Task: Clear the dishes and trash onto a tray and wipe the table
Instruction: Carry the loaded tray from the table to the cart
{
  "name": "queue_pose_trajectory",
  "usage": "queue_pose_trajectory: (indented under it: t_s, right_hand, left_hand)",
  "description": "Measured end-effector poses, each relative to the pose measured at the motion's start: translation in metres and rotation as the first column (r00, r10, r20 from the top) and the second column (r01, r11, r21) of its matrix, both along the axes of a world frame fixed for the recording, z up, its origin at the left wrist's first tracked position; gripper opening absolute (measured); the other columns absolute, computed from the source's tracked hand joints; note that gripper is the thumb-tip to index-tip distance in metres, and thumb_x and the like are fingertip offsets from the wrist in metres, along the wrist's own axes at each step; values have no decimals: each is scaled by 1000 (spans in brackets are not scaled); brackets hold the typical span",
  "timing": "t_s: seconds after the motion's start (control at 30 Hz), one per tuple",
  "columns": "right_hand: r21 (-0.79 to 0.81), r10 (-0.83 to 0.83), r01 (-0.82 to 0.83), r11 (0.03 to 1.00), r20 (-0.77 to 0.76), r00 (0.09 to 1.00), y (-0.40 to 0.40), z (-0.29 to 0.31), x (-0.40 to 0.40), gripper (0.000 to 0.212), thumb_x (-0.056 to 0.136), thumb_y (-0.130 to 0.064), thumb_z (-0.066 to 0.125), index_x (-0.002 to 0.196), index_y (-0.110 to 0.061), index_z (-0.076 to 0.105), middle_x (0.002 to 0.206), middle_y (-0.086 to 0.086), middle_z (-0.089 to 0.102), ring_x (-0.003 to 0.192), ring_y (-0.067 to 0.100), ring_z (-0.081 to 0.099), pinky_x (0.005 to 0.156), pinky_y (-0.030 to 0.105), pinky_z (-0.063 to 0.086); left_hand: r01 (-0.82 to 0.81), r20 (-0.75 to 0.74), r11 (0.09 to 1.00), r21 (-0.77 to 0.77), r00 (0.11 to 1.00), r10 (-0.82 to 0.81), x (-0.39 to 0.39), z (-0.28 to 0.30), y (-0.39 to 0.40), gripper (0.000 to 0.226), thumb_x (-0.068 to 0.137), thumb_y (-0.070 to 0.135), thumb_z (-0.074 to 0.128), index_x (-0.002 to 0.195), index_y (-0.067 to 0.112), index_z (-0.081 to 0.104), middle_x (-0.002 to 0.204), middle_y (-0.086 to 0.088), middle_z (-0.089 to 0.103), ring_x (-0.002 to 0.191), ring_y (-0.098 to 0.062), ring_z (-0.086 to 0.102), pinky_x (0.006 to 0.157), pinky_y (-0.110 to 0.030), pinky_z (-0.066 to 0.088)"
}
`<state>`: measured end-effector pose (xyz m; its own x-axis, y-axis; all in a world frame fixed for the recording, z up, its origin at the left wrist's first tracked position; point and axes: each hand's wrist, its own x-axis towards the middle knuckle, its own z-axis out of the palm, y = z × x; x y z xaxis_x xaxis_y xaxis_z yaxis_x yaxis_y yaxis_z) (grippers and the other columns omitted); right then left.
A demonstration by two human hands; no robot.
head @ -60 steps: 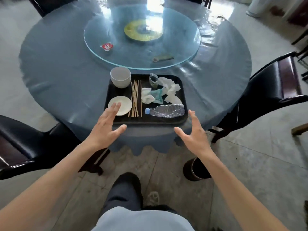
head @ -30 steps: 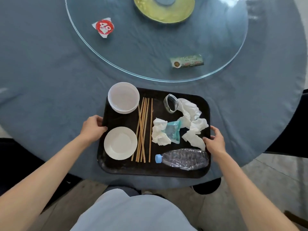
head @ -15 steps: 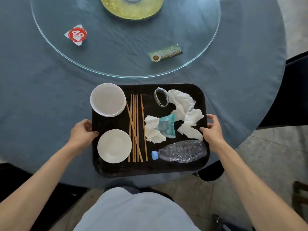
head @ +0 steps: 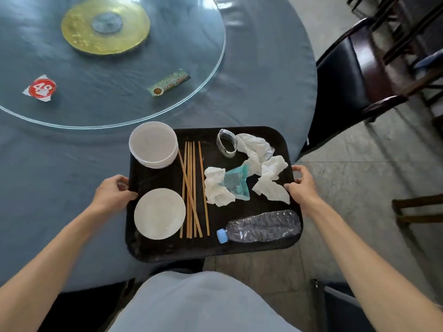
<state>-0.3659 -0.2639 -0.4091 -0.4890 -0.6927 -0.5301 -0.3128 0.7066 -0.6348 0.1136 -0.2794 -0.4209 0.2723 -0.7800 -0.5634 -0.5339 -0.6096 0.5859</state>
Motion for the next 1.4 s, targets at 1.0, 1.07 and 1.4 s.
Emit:
queue_pose_trajectory:
  t_s: [1.0,1.07,1.4]
  right_hand:
    - [-287,-740,692,663,-106,665,461,123,-202,42,83,4,61,111,-28,65,103,1,70,72,5,70,62,23,52]
    - [-290,-781,733,615,-100,616,493,130,-210,40,83,2,61,104,-32,65,103,0,72,83,14,72,77,31,58]
    - [-294,-926,881,370,-37,376,633,149,-250,46,80,5,59,112,-27,66,108,-1,72,85,15,66,59,23,46]
  left_hand:
    - [758,-97,626,-183,620,-779,-388,137,86,21,83,-14,69,100,-3,70,75,-13,60,64,-24,54,39,-13,49]
    - [786,-97,588,-191,581,-808,-418,148,102,20,82,-16,68,96,-2,70,67,-11,62,56,-23,59,38,-15,49]
    - [924,-94,309,-227,295,-951,-585,185,177,14,82,-15,70,92,-6,71,77,-15,65,67,-23,61,41,-18,52]
